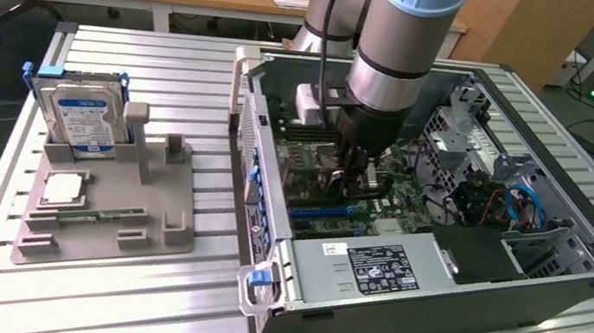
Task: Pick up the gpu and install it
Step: 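Insert the gpu into the slot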
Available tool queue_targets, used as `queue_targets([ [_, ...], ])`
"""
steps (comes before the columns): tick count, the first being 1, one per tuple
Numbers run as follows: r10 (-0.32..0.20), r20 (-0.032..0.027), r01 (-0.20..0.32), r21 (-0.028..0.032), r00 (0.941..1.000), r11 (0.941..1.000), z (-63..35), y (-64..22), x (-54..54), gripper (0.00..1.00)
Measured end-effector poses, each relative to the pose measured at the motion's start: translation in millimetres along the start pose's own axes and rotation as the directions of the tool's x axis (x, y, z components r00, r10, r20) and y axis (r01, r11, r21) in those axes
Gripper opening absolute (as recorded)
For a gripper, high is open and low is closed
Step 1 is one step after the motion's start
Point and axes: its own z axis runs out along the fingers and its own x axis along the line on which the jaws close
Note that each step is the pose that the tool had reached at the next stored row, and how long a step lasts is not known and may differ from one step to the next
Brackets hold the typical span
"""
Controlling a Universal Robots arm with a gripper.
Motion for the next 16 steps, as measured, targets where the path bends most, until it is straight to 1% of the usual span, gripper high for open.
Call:
queue_targets([
  [4, 0.000, 0.0000, 0.000, 0.0000, 1.0000, 1.0000, 6.2, 0.9, 0.0, 0.28],
  [12, 0.000, -0.0001, 0.000, -0.0001, 1.0000, 1.0000, 11.5, 7.1, -1.2, 0.28],
  [16, 0.000, 0.0000, 0.000, 0.0000, 1.0000, 1.0000, 17.5, 8.0, -1.2, 0.28],
])
